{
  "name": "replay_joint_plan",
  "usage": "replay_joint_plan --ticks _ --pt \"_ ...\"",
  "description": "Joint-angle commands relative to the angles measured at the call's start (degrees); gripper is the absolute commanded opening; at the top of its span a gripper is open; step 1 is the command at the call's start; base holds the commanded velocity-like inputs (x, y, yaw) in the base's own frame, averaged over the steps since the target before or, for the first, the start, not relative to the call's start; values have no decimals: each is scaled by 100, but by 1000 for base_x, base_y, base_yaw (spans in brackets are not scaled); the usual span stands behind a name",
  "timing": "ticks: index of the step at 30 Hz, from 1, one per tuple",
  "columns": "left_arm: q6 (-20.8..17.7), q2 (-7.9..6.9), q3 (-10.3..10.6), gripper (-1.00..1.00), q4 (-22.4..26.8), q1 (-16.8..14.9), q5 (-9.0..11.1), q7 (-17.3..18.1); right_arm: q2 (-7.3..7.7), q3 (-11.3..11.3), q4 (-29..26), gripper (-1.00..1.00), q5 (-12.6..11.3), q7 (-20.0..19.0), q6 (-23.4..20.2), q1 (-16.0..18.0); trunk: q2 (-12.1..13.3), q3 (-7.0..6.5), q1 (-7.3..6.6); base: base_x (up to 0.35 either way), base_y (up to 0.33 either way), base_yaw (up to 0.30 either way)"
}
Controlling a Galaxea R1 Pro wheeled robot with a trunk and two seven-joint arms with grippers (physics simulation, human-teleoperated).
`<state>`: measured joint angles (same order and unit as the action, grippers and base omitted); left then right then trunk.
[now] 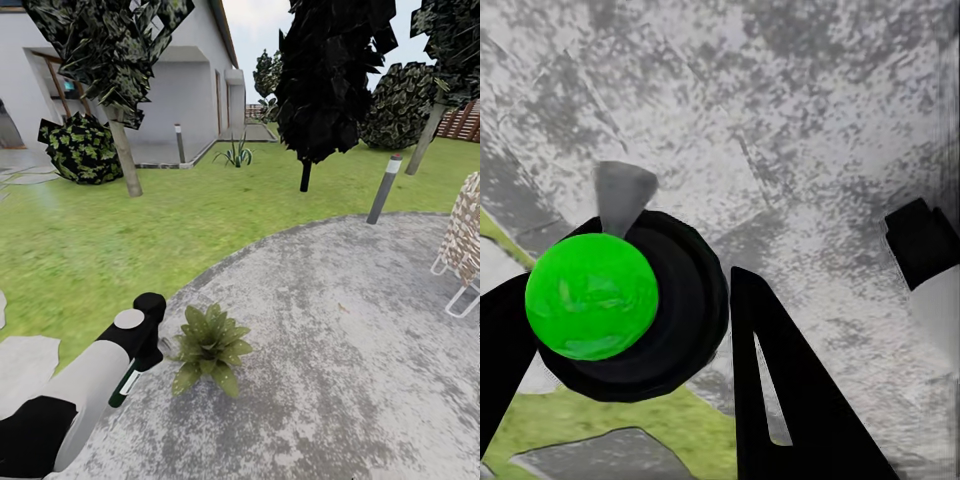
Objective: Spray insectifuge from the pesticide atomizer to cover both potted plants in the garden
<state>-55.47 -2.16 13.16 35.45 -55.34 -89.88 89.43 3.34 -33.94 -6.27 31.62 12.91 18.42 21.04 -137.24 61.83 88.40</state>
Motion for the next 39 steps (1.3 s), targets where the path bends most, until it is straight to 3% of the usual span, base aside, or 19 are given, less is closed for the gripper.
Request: replay_joint_plan --ticks 1,8,15,20,24,30,39 --pt "-60 -4 29 -100 5 -4 -38 57 0 -43 11 100 61 19 21 5 -2 5 0 96 -246 9" --pt "-78 -3 22 -100 8 -3 -38 57 0 -43 11 100 62 19 21 5 -2 5 0 88 -256 6" --pt "-94 -17 20 -100 6 10 -35 57 -3 -43 20 100 63 19 21 5 -2 5 0 10 -264 219" --pt "-96 -84 -4 -100 12 455 -30 57 -2 -43 20 100 63 19 21 5 -2 5 0 0 -266 275" --pt "-107 -77 -2 -100 22 568 -30 57 -1 -43 20 100 63 19 21 5 -2 5 0 57 -267 173" --pt "-113 -82 -9 -100 62 577 -30 57 0 -43 20 100 64 19 21 5 -2 5 0 133 -172 26" --pt "-121 -83 -13 -100 77 577 -30 57 -4 -43 20 100 64 19 21 5 -2 5 0 8 -109 250"
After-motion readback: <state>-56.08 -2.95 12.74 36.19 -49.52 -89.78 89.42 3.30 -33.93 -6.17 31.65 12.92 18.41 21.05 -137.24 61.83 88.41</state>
